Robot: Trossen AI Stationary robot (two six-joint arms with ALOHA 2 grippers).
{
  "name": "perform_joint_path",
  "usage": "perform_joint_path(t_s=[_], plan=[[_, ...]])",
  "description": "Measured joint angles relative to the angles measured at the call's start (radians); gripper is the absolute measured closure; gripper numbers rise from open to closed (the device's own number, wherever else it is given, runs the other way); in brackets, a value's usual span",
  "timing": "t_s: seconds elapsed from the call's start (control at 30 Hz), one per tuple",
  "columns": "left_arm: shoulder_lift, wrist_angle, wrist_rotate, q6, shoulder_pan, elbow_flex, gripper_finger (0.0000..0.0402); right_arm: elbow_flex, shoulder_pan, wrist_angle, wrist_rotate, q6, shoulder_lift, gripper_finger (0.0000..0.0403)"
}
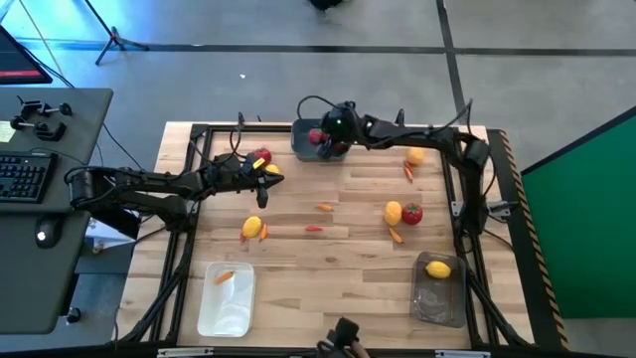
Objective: Sort produce into baskets
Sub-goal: Put the center red tomato into the blue bin
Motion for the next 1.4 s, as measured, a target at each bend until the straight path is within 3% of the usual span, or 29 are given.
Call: perform_joint_path(t_s=[0.6, 1.07, 1.4], plan=[[0.001, -0.022, -0.007, -0.001, 0.001, 0.0, 0.0401, 0.144, -0.048, -0.062, 0.03, 0.082, 0.18, 0.0171], [0.001, -0.03, -0.008, -0.028, 0.001, -0.001, 0.0401, 0.147, -0.054, -0.087, -0.004, 0.095, 0.176, 0.0098], [0.001, -0.052, -0.009, -0.037, 0.001, -0.001, 0.0377, 0.147, -0.054, -0.088, -0.007, 0.067, 0.167, 0.0087]])
